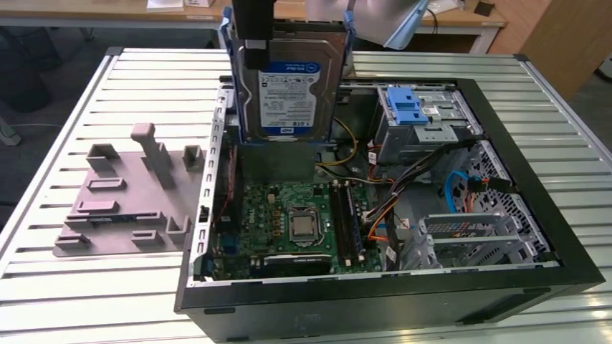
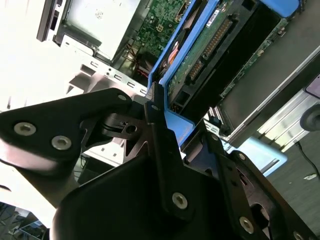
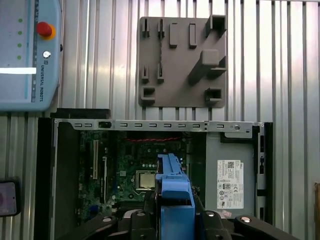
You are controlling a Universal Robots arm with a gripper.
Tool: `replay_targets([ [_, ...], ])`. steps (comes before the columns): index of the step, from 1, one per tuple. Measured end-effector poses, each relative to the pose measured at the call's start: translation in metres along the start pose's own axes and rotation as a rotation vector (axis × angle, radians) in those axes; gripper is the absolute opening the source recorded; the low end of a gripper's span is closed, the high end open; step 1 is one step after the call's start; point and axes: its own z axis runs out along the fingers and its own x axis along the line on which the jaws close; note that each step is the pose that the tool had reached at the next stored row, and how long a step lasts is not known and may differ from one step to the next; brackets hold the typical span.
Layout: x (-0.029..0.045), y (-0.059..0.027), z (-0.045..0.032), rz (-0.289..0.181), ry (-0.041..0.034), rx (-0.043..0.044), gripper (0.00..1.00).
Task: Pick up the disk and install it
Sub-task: 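Pick up the disk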
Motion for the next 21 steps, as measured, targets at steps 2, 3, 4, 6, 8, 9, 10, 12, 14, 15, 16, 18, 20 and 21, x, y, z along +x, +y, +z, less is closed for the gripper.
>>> replay_targets([
  [2, 0.0010, -0.0010, -0.0001, 0.000, 0.0001, -0.0001, 0.36],
  [3, 0.0014, -0.0018, 0.0000, 0.000, 0.0000, 0.0000, 0.36],
  [4, 0.0020, -0.0039, 0.0000, 0.000, 0.0001, -0.0001, 0.36],
  [6, 0.0025, -0.0090, -0.0002, 0.000, 0.0001, -0.0001, 0.36],
  [8, 0.0027, -0.0171, -0.0004, 0.000, 0.0002, -0.0003, 0.36],
  [9, 0.0028, -0.0212, -0.0005, 0.000, 0.0001, -0.0003, 0.36],
  [10, 0.0028, -0.0248, -0.0006, 0.000, 0.0002, -0.0004, 0.36],
  [12, 0.0035, -0.0301, -0.0006, 0.000, 0.0000, -0.0003, 0.36],
  [14, 0.0041, -0.0325, -0.0006, 0.000, 0.0000, -0.0003, 0.36],
  [15, 0.0045, -0.0336, -0.0005, 0.000, 0.0000, -0.0003, 0.36],
  [16, 0.0049, -0.0347, -0.0004, 0.000, 0.0000, -0.0003, 0.36],
  [18, 0.0059, -0.0366, -0.0003, 0.000, 0.0000, -0.0003, 0.36],
  [20, 0.0068, -0.0380, -0.0002, 0.000, 0.0000, -0.0003, 0.36],
  [21, 0.0072, -0.0386, 0.0000, 0.000, -0.0001, -0.0003, 0.36],
])
